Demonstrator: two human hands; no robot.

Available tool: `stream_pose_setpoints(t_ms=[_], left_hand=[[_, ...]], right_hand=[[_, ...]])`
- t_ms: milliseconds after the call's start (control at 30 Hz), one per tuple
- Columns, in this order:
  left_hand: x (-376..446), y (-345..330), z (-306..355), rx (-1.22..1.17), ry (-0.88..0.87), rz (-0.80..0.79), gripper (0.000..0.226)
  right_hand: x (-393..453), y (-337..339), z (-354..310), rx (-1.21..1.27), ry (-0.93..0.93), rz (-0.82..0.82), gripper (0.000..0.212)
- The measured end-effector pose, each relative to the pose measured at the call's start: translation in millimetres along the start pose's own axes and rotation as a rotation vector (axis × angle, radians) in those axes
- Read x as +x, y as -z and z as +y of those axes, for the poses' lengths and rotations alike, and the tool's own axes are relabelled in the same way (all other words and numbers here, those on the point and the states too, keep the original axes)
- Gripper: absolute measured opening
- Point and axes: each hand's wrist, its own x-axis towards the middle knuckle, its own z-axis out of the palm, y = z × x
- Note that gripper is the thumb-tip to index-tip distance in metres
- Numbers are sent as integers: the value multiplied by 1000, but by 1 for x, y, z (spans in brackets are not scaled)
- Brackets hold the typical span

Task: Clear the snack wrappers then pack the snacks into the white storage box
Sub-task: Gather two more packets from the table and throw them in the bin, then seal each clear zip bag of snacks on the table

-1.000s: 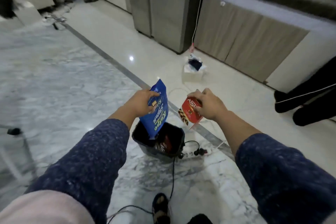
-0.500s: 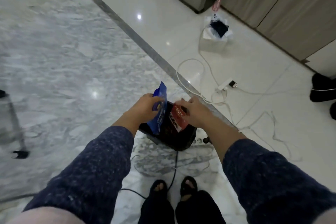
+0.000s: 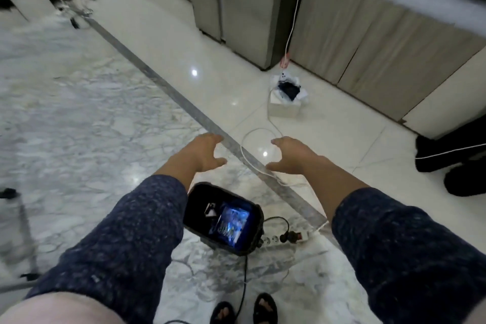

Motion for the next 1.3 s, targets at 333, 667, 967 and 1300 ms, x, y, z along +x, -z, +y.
stream_pose_setpoints(t_ms=[333, 667, 967, 1300], left_hand=[[-31, 179, 176, 274, -334, 317, 61], [-92, 184, 328, 440, -849, 378, 64], [-207, 89, 408, 471, -1311, 303, 63], [-393, -27, 487, 505, -1749, 148, 63]], right_hand=[[-156, 202, 47, -148, -220, 429, 73], [-365, 179, 84, -9, -721, 670, 71], [-536, 37, 42, 137, -1160, 684, 75], [-719, -94, -41, 294, -1609, 698, 77]])
